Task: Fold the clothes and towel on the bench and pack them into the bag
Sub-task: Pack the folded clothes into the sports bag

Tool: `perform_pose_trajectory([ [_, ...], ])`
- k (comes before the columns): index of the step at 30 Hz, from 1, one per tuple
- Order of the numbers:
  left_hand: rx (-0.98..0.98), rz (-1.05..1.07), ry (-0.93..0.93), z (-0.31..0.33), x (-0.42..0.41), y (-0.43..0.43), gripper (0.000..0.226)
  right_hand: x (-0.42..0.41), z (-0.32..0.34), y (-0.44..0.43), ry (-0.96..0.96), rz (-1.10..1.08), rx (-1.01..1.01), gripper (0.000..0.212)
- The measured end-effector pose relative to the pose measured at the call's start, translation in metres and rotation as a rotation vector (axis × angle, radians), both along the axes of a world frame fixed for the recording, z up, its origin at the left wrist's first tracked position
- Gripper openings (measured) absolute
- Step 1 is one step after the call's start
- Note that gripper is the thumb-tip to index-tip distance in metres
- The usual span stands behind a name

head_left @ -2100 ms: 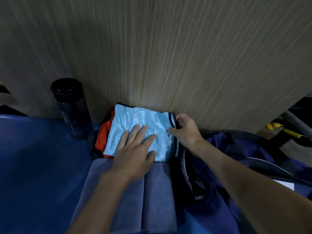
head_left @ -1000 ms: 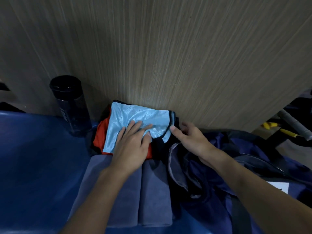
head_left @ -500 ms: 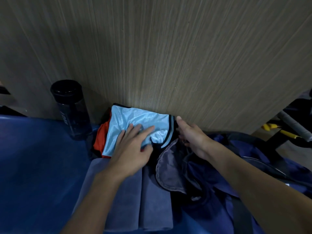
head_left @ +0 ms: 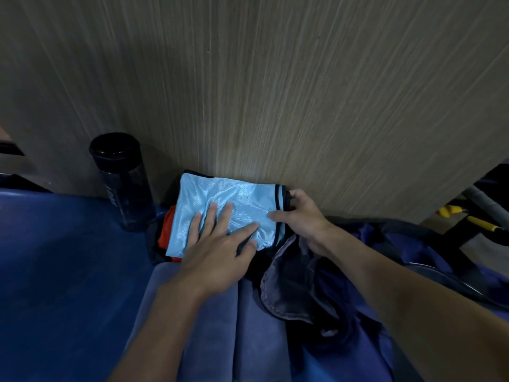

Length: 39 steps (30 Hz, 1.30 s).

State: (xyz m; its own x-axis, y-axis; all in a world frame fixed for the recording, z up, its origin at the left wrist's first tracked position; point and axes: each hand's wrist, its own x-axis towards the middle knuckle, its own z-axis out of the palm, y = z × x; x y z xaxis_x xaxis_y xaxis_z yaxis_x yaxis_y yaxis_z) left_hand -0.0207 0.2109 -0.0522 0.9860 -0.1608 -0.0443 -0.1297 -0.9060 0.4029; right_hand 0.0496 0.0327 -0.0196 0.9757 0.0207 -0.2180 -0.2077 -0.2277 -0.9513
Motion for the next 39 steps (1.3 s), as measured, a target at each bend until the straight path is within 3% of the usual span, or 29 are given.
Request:
perform_pose_trajectory([
  [18,-0.106,-0.036,0.067,0.000,0.004,0.017,0.057,0.016,0.037,0.009,-0.184,0.385,-0.201,0.035],
  [23,-0.335,0.021,0.014,0.004,0.005,0.016,0.055,0.012,0.045,0.015,-0.134,0.439,-0.216,0.040],
  [29,-0.706,0.213,-0.257,0.013,0.012,0.010,0.052,0.002,0.063,0.034,-0.022,0.408,-0.143,0.058],
  [33,-1.113,0.253,-0.079,0.026,0.011,0.015,0.047,-0.004,0.074,0.048,0.002,0.425,-0.040,0.066],
  [37,-1.141,0.204,0.000,0.033,0.004,0.024,0.067,-0.005,0.078,0.060,0.150,0.480,0.090,0.076],
  [39,-1.107,0.221,-0.032,0.037,0.003,0.025,0.050,-0.006,0.078,0.066,0.172,0.475,0.140,0.076],
])
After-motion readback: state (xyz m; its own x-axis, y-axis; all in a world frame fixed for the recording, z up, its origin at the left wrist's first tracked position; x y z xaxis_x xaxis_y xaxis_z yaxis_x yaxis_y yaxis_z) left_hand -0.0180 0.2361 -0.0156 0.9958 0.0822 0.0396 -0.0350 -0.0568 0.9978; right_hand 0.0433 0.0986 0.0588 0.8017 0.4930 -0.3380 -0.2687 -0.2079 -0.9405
